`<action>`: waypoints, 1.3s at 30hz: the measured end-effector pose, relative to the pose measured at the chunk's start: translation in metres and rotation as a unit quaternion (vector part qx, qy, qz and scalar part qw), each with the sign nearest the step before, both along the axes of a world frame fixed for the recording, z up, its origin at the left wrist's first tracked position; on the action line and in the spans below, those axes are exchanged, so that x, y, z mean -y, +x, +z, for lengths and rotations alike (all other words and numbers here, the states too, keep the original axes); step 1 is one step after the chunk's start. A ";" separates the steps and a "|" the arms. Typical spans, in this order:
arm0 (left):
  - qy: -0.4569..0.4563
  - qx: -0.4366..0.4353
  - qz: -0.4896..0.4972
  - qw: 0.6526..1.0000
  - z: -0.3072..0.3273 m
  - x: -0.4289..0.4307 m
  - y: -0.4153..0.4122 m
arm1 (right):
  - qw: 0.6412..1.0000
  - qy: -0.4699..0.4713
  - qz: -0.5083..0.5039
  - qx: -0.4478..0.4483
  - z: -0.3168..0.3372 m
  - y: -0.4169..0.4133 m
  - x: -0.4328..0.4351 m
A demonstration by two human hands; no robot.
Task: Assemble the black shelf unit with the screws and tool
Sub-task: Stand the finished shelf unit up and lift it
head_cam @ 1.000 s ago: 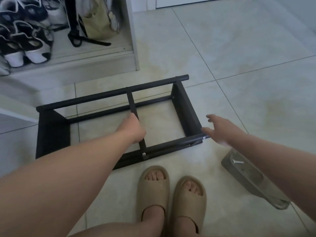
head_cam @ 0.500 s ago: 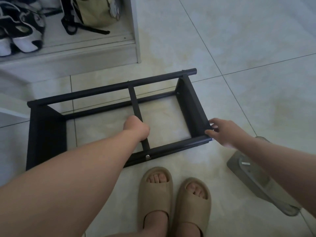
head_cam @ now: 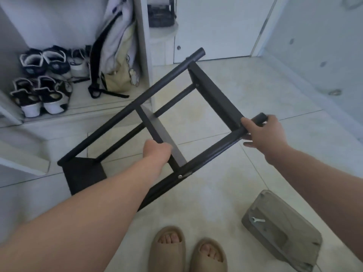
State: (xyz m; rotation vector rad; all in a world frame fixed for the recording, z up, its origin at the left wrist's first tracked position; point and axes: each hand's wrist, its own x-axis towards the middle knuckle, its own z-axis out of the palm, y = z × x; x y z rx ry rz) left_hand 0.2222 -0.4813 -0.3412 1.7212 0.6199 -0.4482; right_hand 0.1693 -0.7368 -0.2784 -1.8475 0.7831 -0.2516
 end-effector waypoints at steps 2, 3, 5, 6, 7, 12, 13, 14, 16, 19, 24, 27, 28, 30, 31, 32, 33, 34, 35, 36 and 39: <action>-0.044 0.030 0.017 0.998 0.016 0.007 -0.003 | 0.999 -0.023 -0.004 0.032 0.033 0.004 0.001; -0.066 0.044 0.028 0.996 0.025 0.011 -0.004 | 0.998 -0.048 -0.005 0.048 0.052 0.005 -0.001; -0.107 0.067 0.050 0.991 0.040 0.019 -0.004 | 0.991 -0.100 0.008 0.084 0.084 0.007 -0.004; -0.124 0.075 0.060 0.988 0.045 0.024 -0.004 | 0.987 -0.124 0.018 0.104 0.099 0.007 -0.006; -0.140 0.080 0.067 0.985 0.051 0.029 -0.004 | 0.981 -0.151 0.031 0.122 0.113 0.006 -0.009; -0.238 0.047 0.073 0.967 0.065 0.054 -0.003 | 0.944 -0.251 0.104 0.185 0.168 -0.002 -0.025; -0.255 0.032 0.074 0.964 0.067 0.059 -0.004 | 0.939 -0.259 0.117 0.193 0.174 -0.003 -0.027; -0.266 0.015 0.070 0.961 0.068 0.065 -0.004 | 0.933 -0.269 0.131 0.200 0.177 -0.005 -0.028; -0.287 -0.016 0.065 0.956 0.069 0.076 -0.008 | 0.922 -0.288 0.158 0.206 0.178 -0.007 -0.028; -0.293 -0.040 0.070 0.953 0.067 0.088 -0.012 | 0.914 -0.299 0.186 0.200 0.173 -0.009 -0.022; -0.308 -0.050 0.052 0.949 0.059 0.102 -0.015 | 0.924 -0.276 0.178 0.193 0.152 -0.014 0.007; -0.289 -0.050 0.062 0.954 0.051 0.106 -0.011 | 0.928 -0.274 0.174 0.185 0.138 -0.022 0.019; -0.285 -0.046 0.064 0.955 0.050 0.107 -0.011 | 0.926 -0.277 0.175 0.186 0.135 -0.023 0.020; -0.261 -0.027 0.041 0.964 0.047 0.108 -0.009 | 0.926 -0.279 0.176 0.185 0.132 -0.022 0.019; -0.241 -0.013 0.021 0.970 0.046 0.108 -0.010 | 0.927 -0.277 0.173 0.184 0.131 -0.022 0.017; -0.224 -0.005 0.004 0.975 0.045 0.108 -0.011 | 0.928 -0.276 0.170 0.182 0.128 -0.023 0.016; -0.209 -0.005 -0.012 0.978 0.045 0.107 -0.012 | 0.929 -0.277 0.166 0.179 0.127 -0.026 0.015; -0.196 -0.011 -0.029 0.980 0.046 0.104 -0.014 | 0.931 -0.277 0.162 0.175 0.126 -0.030 0.015; -0.182 -0.024 -0.048 0.982 0.048 0.100 -0.015 | 0.932 -0.276 0.161 0.170 0.125 -0.034 0.014; -0.160 -0.037 -0.074 0.984 0.049 0.095 -0.018 | 0.933 -0.277 0.162 0.162 0.124 -0.040 0.014; -0.029 -0.029 -0.173 0.984 0.056 0.079 -0.031 | 0.929 -0.306 0.165 0.127 0.125 -0.062 0.010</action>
